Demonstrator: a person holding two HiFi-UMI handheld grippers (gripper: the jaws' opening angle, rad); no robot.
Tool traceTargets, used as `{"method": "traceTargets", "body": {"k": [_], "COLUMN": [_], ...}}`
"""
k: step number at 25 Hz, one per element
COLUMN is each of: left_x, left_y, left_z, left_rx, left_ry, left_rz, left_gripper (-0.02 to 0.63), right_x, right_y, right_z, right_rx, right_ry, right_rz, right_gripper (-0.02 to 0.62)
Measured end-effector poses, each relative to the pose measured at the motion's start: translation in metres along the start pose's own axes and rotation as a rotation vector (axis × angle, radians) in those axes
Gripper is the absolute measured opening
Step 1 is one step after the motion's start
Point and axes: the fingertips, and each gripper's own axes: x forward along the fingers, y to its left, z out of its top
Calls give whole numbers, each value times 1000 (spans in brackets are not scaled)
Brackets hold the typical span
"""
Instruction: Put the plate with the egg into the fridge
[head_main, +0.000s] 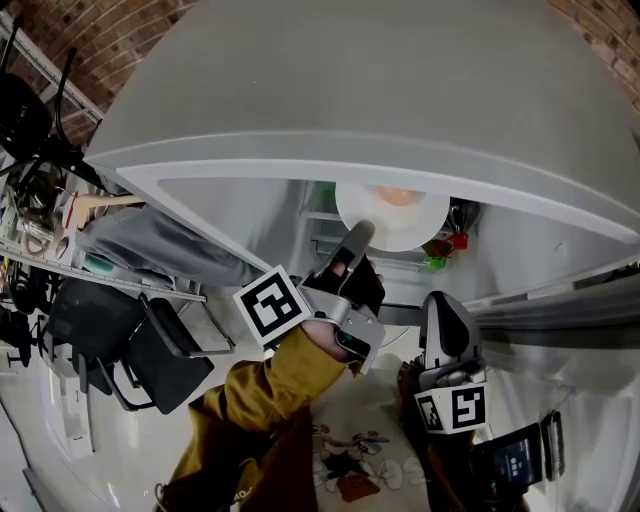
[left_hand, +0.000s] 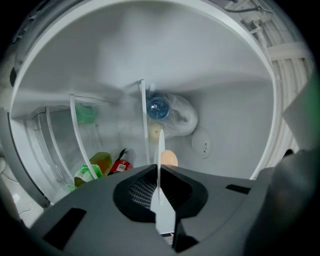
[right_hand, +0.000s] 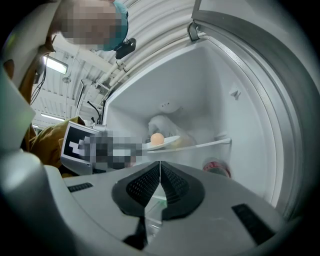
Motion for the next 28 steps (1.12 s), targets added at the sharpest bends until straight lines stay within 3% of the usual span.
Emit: {"method": "traceTargets", "body": {"k": [28], "left_x": [32], "left_y": [10], "left_z": [21], "left_rx": [-37], "left_ry": [-30], "left_rz": [35], "left_gripper": [17], "right_x": [1], "right_y": [-7], "right_z": [6], "right_rx": [-3], "right_ry": [-14], "right_rz": [-30], "right_gripper": [8]}}
